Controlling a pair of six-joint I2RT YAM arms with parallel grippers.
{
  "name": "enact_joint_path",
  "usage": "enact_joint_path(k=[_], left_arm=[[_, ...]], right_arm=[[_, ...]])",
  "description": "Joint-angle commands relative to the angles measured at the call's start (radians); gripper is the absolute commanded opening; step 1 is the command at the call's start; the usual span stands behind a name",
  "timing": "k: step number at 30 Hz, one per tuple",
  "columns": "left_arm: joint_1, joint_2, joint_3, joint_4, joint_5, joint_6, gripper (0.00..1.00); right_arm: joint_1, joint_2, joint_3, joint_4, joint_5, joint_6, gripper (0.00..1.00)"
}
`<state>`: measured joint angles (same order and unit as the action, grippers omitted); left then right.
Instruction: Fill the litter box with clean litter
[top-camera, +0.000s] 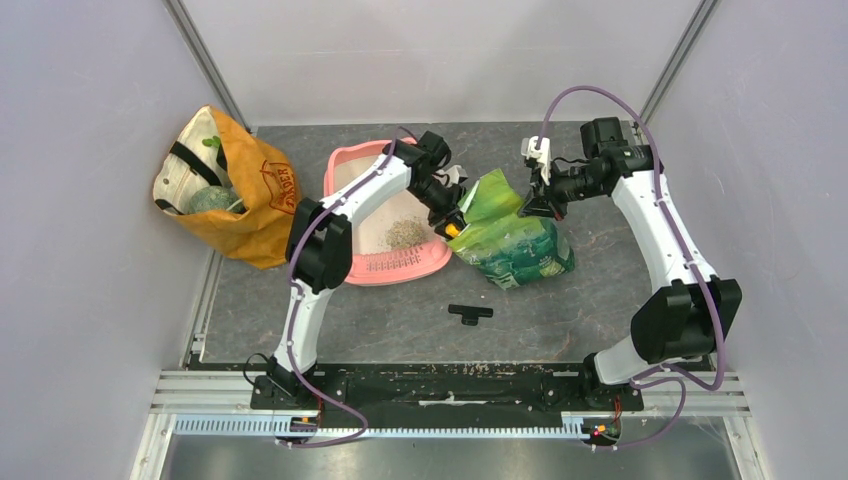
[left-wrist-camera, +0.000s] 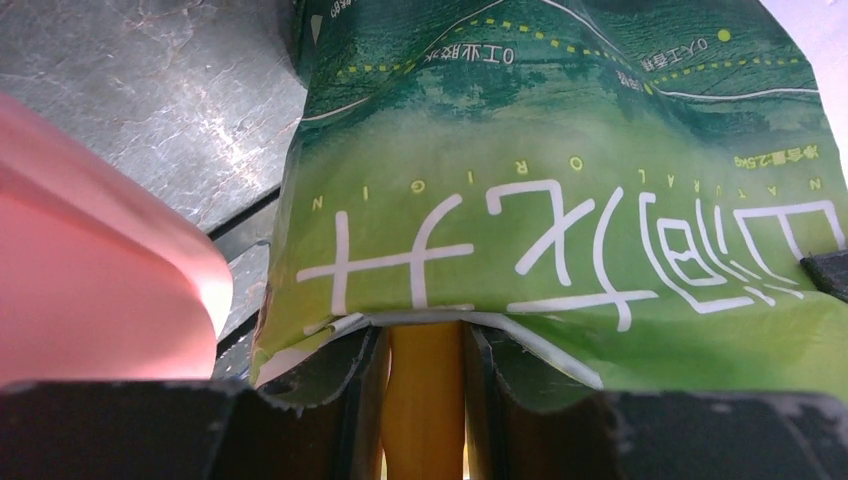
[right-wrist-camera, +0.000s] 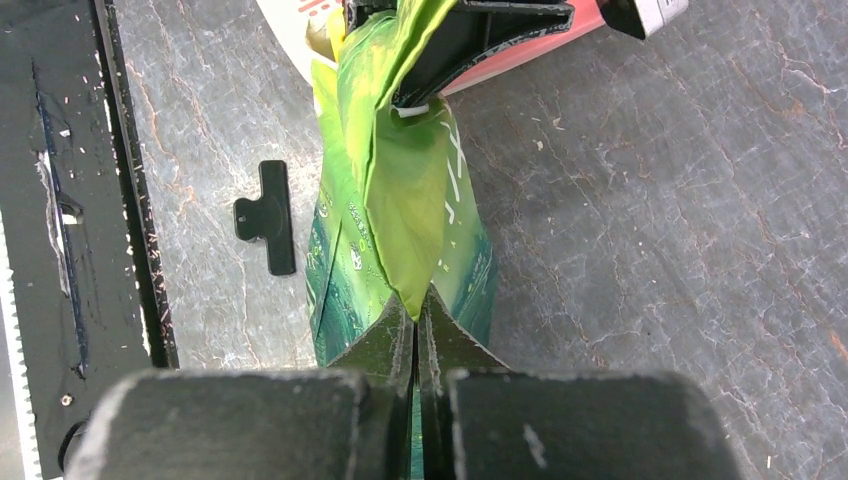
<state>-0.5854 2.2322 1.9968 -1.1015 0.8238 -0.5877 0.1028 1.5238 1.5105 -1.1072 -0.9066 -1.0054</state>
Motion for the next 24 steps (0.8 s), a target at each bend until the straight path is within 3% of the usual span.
enact_joint_path(k=[1, 9, 24], left_arm=[[-0.037, 0.052, -0.085, 0.119, -0.100, -0.096, 0.02], [-0.058, 0.074, -0.126, 0.224, -0.095, -0.154, 0.02], [-0.083, -0.003, -0.142, 0.504, 0.206, -0.108, 0.02]], right_arm=[[0.009, 0.001, 0.022, 0.095, -0.068, 0.022, 0.00], [0.023, 0.002, -0.007, 0.141, -0.066, 0.064, 0.00], [0.029, -0.053, -0.014, 0.129, -0.068, 0.111, 0.00]])
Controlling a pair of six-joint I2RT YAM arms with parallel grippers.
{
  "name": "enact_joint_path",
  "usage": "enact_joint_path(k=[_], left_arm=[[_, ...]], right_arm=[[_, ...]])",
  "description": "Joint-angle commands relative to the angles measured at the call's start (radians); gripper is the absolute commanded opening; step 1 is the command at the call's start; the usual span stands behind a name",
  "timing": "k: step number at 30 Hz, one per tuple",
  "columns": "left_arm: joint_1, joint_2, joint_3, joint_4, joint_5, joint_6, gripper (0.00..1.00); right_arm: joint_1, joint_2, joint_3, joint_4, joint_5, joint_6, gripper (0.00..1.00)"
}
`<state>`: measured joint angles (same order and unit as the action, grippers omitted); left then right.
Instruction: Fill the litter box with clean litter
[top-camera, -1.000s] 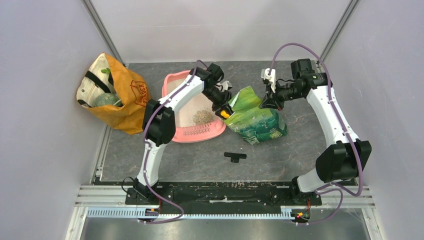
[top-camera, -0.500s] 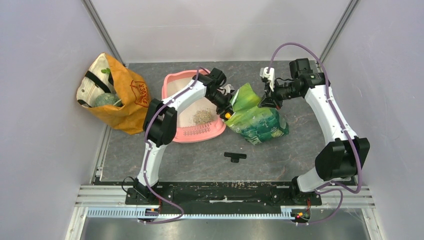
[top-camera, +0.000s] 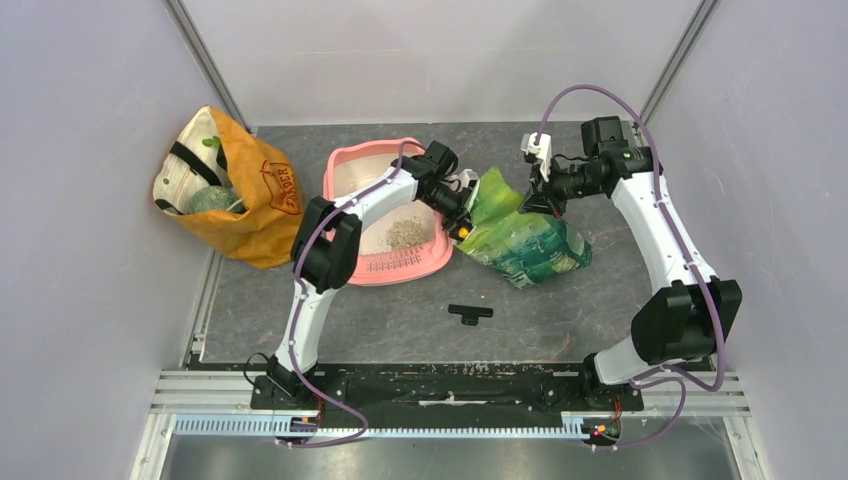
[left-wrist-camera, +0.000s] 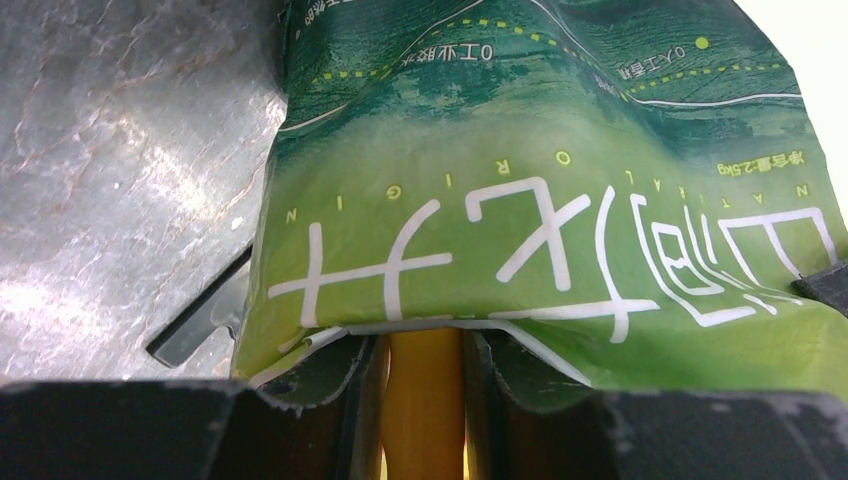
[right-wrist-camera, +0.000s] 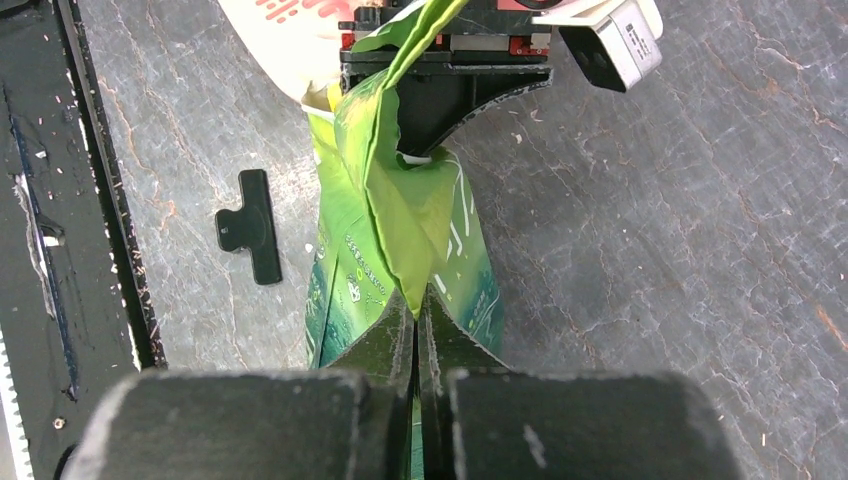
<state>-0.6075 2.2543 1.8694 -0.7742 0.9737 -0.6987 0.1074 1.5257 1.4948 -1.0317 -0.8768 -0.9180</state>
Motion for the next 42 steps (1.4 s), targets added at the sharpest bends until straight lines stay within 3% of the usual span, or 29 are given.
enact_joint_path(k=[1, 5, 7, 13, 15, 17, 20, 25, 32, 33, 38, 42], left_arm=[[-0.061, -0.031, -0.027, 0.223, 0.086, -0.019, 0.02], [-0.072, -0.077, -0.123, 0.469, 0.167, -0.137, 0.02], [-0.075, -0.106, -0.215, 0.705, 0.200, -0.256, 0.02], [-0.071, -0.076, -0.401, 1.681, 0.254, -0.923, 0.02], [-0.069, -0.035, -0.393, 1.881, 0.256, -1.115, 0.02], [-0.064, -0.011, -0.388, 2.020, 0.250, -1.212, 0.02], [-0.063, -0.036, -0.402, 1.979, 0.257, -1.173, 0.02], [-0.057, -0.133, -0.436, 1.735, 0.274, -0.954, 0.02], [-0.005, -0.254, -0.546, 1.625, 0.275, -0.883, 0.02], [0.005, -0.280, -0.561, 1.580, 0.275, -0.848, 0.02], [0.033, -0.419, -0.565, 1.039, 0.253, -0.423, 0.02], [0.072, -0.482, -0.631, 1.054, 0.267, -0.454, 0.02]], right_arm=[[0.026, -0.061, 0.002, 0.053, -0.099, 0.031, 0.00], [0.025, -0.081, 0.011, 0.065, -0.103, 0.068, 0.00], [0.026, -0.089, 0.015, 0.073, -0.106, 0.088, 0.00], [0.025, -0.112, 0.015, 0.070, -0.111, 0.116, 0.00], [0.026, -0.114, 0.013, 0.066, -0.103, 0.115, 0.00], [0.025, -0.117, 0.012, 0.064, -0.099, 0.114, 0.00], [0.017, -0.118, 0.018, 0.065, -0.099, 0.122, 0.00], [-0.022, -0.110, 0.044, 0.064, -0.107, 0.131, 0.00], [-0.054, -0.117, 0.053, 0.048, -0.119, 0.111, 0.00], [-0.056, -0.119, 0.053, 0.050, -0.126, 0.111, 0.00], [-0.056, -0.121, 0.044, 0.085, -0.157, 0.133, 0.00], [-0.054, -0.118, 0.038, 0.130, -0.178, 0.166, 0.00]])
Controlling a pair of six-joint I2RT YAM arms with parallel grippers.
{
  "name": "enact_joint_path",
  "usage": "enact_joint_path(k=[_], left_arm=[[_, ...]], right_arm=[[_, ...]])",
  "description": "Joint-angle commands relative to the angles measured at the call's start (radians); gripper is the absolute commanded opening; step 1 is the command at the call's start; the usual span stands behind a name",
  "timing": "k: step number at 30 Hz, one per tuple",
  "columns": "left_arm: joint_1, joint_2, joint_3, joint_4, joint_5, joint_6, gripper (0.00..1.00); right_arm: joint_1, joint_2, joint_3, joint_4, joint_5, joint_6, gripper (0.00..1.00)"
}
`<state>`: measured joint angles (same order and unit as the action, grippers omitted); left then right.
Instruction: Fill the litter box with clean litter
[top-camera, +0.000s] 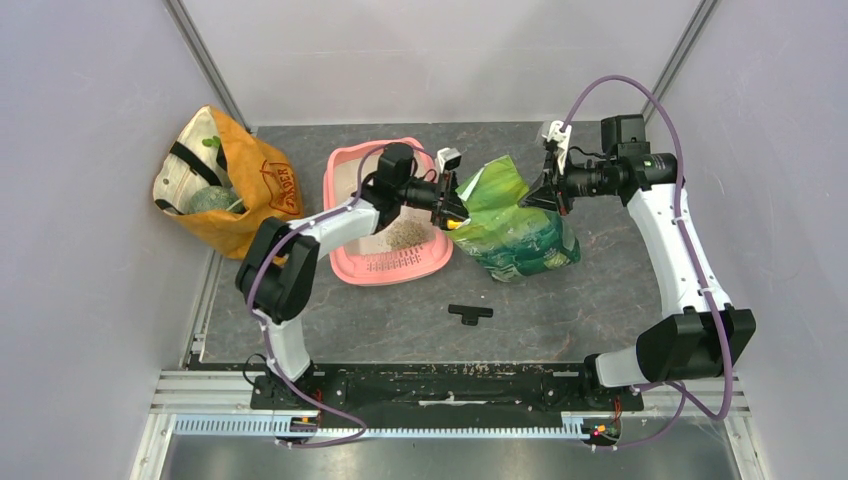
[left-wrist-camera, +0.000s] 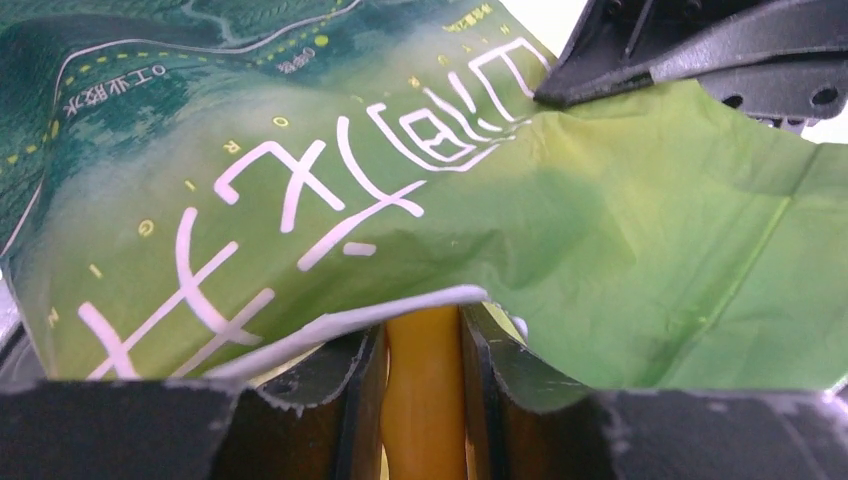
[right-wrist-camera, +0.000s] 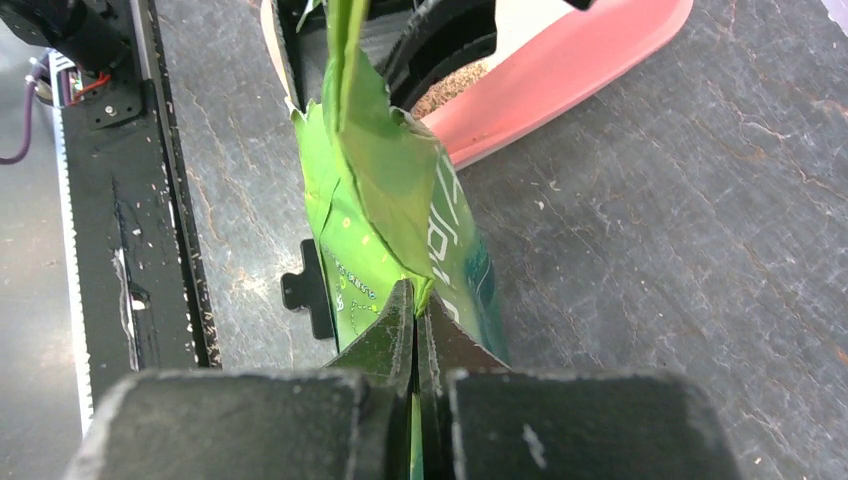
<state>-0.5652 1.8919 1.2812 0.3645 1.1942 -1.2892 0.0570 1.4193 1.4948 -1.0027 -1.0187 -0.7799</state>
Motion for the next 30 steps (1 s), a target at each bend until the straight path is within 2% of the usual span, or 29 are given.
enact_joint_path(k=[1, 5, 13, 17, 30], left_arm=[[0.043, -0.137, -0.060, -0.073, 0.050, 0.127, 0.02], [0.086, -0.186, -0.109, -0.017, 0.067, 0.081, 0.02], [0.158, -0.249, -0.194, -0.005, 0.123, 0.075, 0.02], [0.202, -0.265, -0.236, 0.077, 0.172, 0.046, 0.02], [0.309, -0.297, -0.261, 0.105, 0.235, 0.009, 0.02]], right_arm=[[-0.003, -0.011, 0.036, 0.107, -0.041, 0.030, 0.00], [0.009, -0.009, 0.023, 0.134, -0.046, 0.049, 0.00], [0.032, -0.002, -0.001, 0.187, -0.034, 0.078, 0.00], [0.032, -0.005, -0.013, 0.184, -0.024, 0.065, 0.00], [0.054, 0.023, -0.010, 0.159, 0.001, 0.039, 0.00]])
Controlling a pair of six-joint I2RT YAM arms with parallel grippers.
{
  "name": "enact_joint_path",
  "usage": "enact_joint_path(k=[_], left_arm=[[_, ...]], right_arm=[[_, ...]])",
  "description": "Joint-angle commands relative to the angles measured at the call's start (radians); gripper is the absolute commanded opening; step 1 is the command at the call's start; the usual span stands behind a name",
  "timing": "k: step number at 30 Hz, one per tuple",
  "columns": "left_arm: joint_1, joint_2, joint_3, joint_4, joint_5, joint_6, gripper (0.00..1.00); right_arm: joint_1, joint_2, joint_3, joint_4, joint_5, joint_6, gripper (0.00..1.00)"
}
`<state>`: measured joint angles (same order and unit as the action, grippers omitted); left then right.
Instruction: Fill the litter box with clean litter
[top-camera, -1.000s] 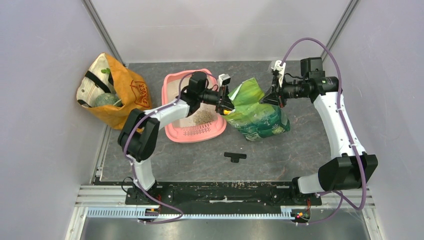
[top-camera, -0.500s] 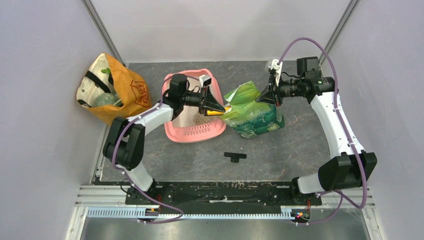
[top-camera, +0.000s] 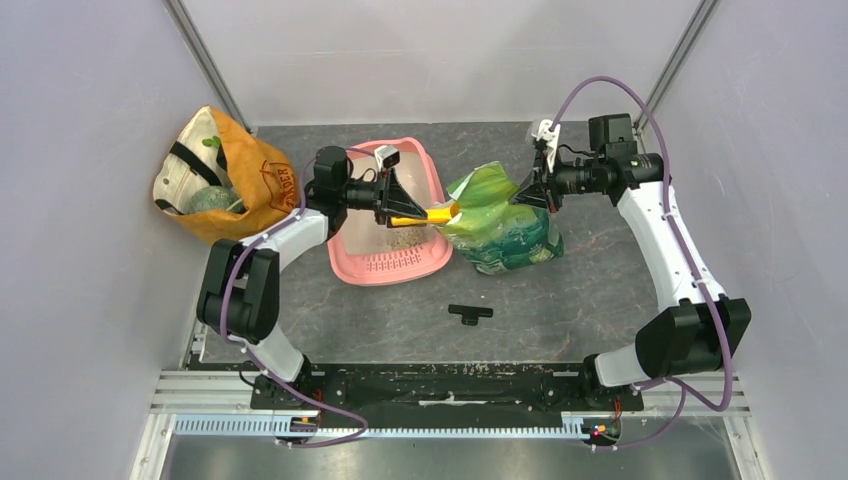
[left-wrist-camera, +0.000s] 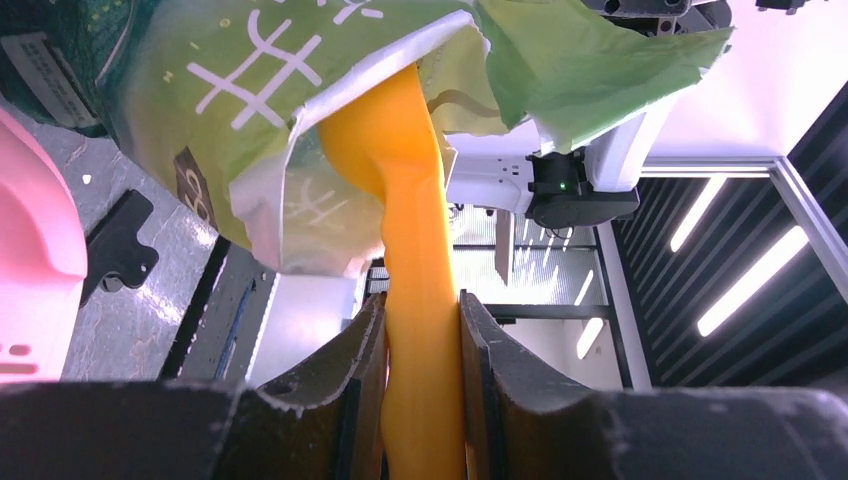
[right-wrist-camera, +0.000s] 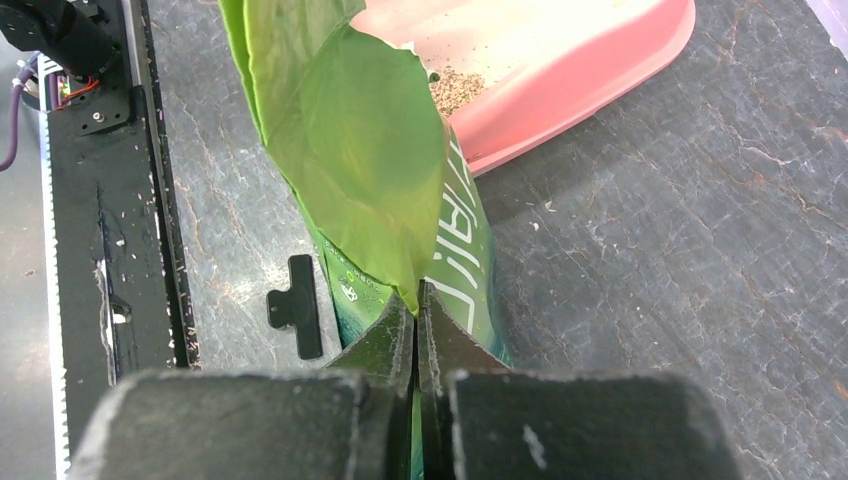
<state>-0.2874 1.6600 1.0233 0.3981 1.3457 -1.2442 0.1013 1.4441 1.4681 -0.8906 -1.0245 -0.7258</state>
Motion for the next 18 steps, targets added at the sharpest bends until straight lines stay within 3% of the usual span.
enact_joint_path(k=[1, 18], left_arm=[[0.040, -0.069, -0.006, 0.071, 0.087, -0.038, 0.02], [0.164, -0.131, -0.091, 0.058, 0.150, -0.036, 0.02]], right_arm=[[0.016, 0.000, 0.017, 0.048, 0.012, -0.016, 0.00], [0.049, 0.037, 0.065, 0.067, 0.030, 0.004, 0.00]])
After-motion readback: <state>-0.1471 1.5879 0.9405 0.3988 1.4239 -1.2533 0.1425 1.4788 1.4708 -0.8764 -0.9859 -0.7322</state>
